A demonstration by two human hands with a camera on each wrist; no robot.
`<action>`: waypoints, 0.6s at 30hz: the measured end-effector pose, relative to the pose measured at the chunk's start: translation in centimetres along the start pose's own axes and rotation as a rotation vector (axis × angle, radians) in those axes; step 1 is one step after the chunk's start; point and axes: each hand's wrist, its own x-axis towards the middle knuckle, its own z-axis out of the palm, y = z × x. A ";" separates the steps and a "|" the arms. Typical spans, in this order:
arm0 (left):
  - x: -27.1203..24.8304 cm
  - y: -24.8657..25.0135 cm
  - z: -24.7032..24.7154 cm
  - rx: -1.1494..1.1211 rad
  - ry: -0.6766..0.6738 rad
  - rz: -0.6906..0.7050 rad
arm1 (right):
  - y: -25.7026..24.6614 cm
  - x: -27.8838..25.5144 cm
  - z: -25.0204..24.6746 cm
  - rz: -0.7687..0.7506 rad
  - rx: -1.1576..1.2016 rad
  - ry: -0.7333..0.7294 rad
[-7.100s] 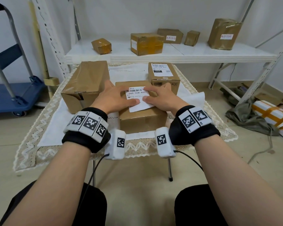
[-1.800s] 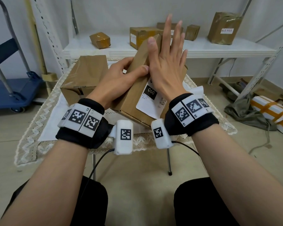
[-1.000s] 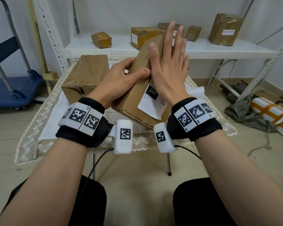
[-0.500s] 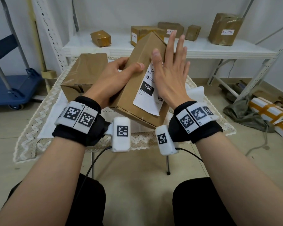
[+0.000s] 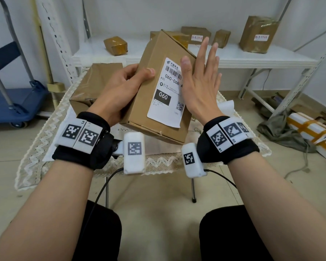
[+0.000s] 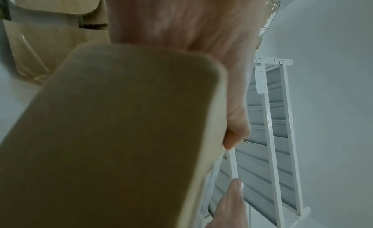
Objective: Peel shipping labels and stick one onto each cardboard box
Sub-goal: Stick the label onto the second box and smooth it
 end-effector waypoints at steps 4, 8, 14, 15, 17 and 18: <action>0.0 0.1 0.2 -0.015 0.011 -0.008 | -0.6 -0.7 0.7 -0.069 -0.013 -0.030; -0.2 0.2 0.1 0.000 0.002 -0.009 | 0.1 -0.3 0.8 -0.042 -0.028 -0.043; -0.8 0.9 -0.2 -0.036 0.041 -0.018 | 0.1 0.4 0.5 0.006 0.058 -0.036; -0.8 1.1 -0.2 -0.042 0.054 -0.012 | -0.1 0.3 0.5 -0.018 0.073 -0.034; -0.9 1.3 -0.4 -0.040 0.071 0.003 | -0.3 0.1 0.8 -0.057 0.075 -0.040; -0.9 1.3 -0.4 -0.040 0.074 0.005 | -0.2 -0.1 1.0 -0.067 0.066 -0.041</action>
